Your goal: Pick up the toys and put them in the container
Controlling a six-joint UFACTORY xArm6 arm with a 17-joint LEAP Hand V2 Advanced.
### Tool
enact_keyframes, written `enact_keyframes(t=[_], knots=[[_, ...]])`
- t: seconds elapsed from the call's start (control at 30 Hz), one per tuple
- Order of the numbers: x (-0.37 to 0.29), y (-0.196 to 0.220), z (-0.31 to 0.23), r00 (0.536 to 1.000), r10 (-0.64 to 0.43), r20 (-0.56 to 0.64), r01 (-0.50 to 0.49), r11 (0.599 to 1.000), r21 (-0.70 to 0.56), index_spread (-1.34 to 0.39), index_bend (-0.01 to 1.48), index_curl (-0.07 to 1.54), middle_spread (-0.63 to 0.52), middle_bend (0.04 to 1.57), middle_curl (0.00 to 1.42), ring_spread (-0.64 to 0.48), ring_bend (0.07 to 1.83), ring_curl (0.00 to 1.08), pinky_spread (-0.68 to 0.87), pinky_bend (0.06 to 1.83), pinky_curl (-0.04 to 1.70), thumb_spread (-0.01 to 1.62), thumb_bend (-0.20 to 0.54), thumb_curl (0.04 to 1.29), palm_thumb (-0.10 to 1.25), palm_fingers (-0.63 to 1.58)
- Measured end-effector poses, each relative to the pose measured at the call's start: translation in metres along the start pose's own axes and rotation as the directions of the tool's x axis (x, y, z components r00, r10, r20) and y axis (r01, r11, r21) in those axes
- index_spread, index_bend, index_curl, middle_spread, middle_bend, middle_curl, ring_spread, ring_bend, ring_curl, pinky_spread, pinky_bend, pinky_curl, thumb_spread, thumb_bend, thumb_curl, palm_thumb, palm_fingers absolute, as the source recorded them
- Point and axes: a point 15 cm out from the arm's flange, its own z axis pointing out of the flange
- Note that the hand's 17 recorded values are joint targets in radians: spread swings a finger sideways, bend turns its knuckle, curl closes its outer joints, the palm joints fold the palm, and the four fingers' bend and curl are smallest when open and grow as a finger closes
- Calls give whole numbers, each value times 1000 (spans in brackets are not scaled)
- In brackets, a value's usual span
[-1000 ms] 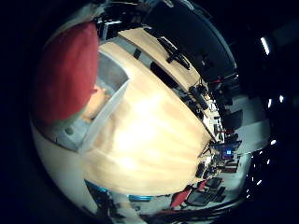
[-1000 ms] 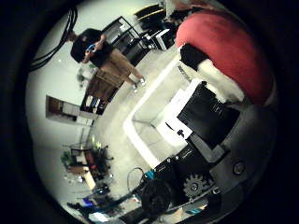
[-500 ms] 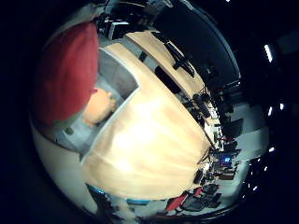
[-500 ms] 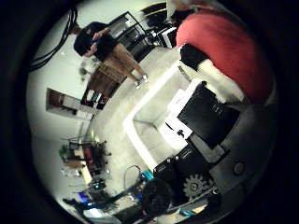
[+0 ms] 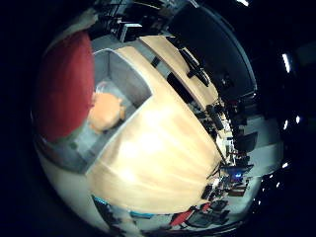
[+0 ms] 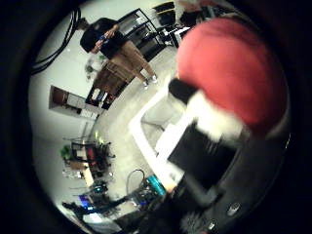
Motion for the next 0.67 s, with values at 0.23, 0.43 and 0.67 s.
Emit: enact_keyframes(t=[0.23,0.43,0.67], knots=[[-3,11,8,999,-31,39,33,998,-50,-503,164,547,-212,281,457,-139,577,279,56,804,348,814,-51,259,76,69],[1,13,8,999,-22,49,24,998,-51,-480,166,466,-183,257,423,-89,531,262,232,755,306,789,-38,280,52,101],[3,13,8,999,-21,48,24,998,-53,-477,164,400,-168,238,396,-65,496,256,315,720,273,782,-37,301,42,137]])
